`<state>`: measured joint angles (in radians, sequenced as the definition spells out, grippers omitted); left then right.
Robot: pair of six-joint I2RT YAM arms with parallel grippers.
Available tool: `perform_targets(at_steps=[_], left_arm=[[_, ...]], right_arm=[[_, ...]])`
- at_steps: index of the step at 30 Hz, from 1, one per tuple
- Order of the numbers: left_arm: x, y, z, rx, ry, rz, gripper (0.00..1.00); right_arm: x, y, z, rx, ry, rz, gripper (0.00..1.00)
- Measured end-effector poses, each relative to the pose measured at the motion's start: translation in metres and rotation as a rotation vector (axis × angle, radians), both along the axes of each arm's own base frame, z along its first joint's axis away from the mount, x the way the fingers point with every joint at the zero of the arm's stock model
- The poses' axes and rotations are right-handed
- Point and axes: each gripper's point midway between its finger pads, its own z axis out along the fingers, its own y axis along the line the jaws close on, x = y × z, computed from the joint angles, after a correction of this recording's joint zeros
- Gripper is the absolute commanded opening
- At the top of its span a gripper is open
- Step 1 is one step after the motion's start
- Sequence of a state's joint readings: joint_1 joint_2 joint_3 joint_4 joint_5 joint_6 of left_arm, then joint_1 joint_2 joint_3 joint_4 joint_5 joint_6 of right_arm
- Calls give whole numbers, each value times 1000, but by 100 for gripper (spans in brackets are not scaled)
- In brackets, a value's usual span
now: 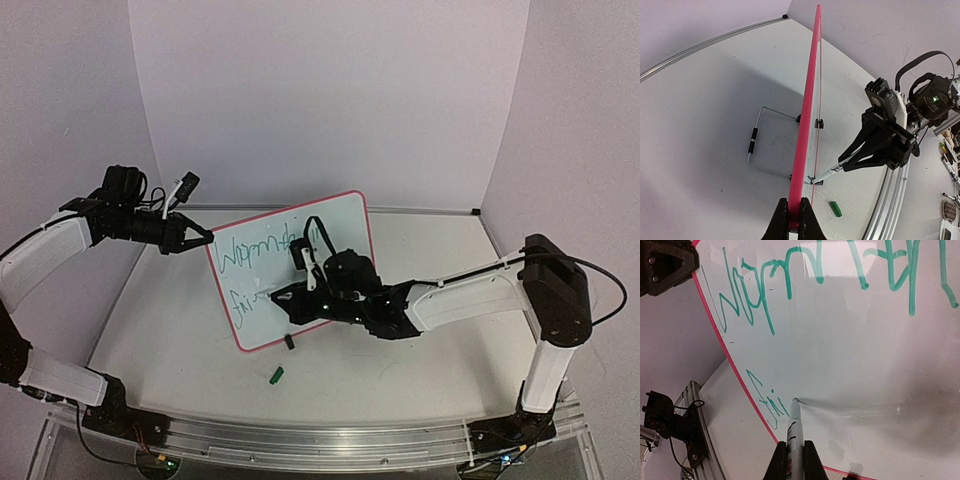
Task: Write a sentence on the whiteboard
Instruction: Write on the whiteboard with the whiteboard marker without the cap.
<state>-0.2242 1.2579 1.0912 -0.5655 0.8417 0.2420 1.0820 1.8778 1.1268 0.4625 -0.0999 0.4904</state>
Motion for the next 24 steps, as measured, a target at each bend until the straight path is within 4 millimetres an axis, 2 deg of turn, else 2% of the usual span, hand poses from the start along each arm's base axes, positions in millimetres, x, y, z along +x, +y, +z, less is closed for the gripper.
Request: perform_targets(at_steps=[5, 17, 24], left_arm=[[0, 0, 0, 1, 0, -1, 0], [0, 0, 0, 3, 1, 4, 0], [1, 0, -1, 3, 1, 5, 0]], right_arm=[[1, 7, 5, 19, 0, 19, 0], [-4, 11, -5, 18, 28, 45, 0], [-10, 2, -26, -13, 65, 41, 0]])
